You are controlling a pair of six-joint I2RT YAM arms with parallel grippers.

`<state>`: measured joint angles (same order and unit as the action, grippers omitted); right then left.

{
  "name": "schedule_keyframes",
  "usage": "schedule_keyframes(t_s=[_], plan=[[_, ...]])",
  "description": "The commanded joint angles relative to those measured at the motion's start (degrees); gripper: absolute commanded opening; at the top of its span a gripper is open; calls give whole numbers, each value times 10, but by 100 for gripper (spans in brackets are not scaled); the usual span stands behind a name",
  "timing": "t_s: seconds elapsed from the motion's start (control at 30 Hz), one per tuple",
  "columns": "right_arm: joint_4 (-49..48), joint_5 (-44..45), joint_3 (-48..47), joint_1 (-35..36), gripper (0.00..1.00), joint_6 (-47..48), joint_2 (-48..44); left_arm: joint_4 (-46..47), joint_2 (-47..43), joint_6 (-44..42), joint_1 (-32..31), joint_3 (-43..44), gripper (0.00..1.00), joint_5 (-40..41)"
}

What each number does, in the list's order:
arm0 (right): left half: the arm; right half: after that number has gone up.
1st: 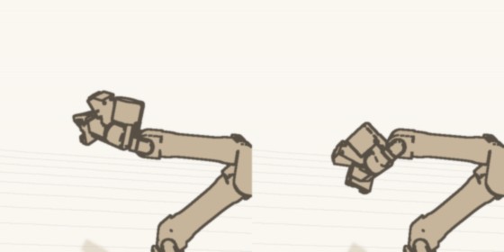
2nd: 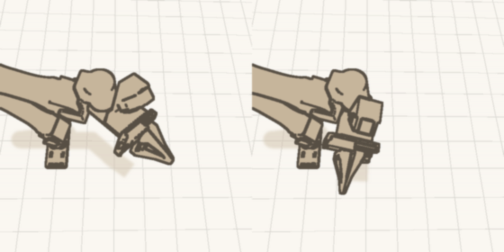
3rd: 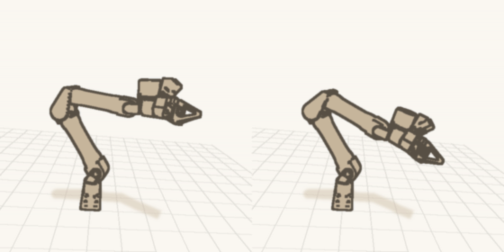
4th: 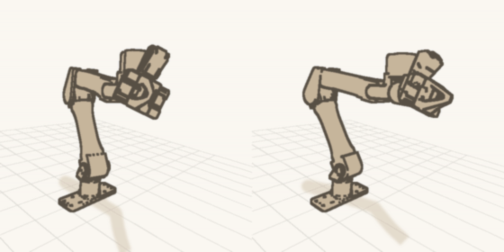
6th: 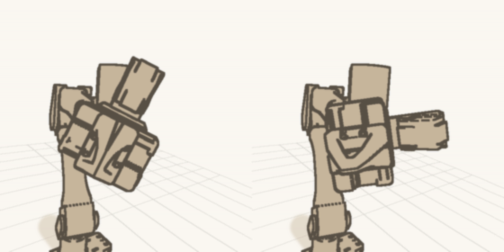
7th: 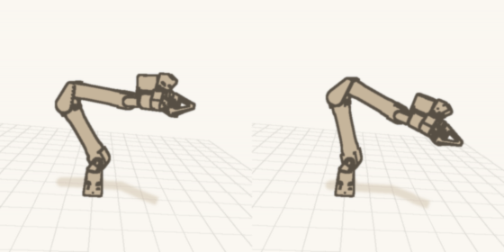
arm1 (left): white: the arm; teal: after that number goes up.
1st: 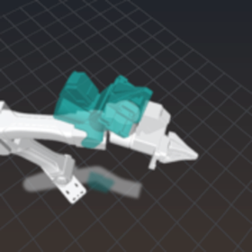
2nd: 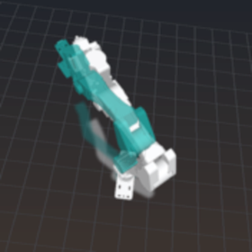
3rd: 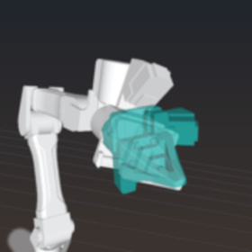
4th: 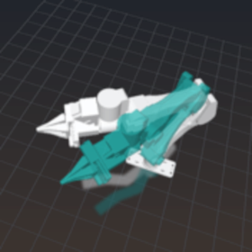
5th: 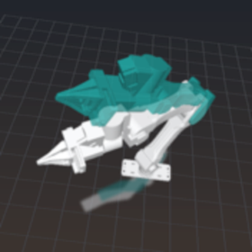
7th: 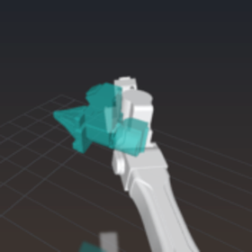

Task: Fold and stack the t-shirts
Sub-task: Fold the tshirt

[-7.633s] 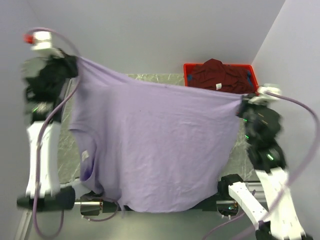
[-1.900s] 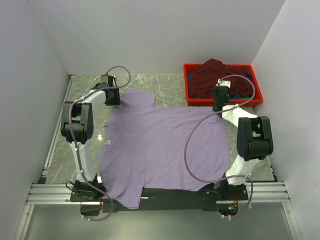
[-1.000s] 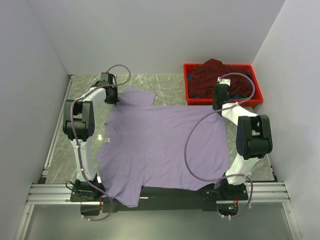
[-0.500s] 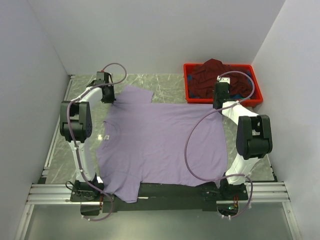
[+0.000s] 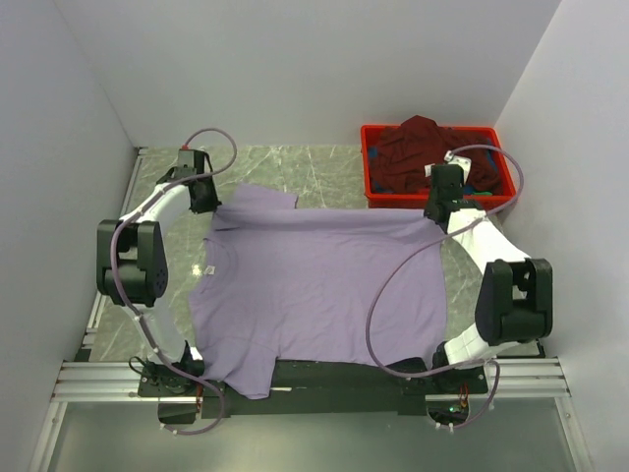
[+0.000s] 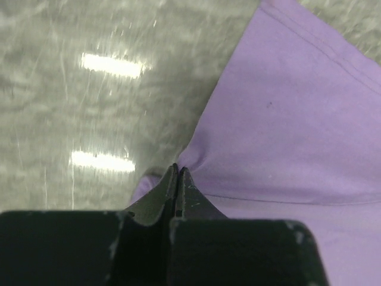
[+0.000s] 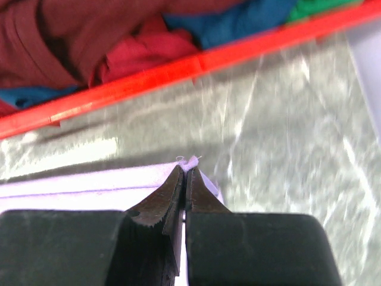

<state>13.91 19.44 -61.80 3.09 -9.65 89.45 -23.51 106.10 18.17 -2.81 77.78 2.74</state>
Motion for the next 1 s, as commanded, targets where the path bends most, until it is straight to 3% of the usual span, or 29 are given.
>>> schedule_keyframes(t_s=[0.0,0.47,0.97], plan=[[55,19,19,-5,0,-88,-45,-11,-50,34,4,-26,0,24],[66,31,132,-5,0,-135,-139,-43,-149,60,4,-99,0,68],[93,15,138,-5,0,-150,-89,-20,-144,70,4,-189,0,76]])
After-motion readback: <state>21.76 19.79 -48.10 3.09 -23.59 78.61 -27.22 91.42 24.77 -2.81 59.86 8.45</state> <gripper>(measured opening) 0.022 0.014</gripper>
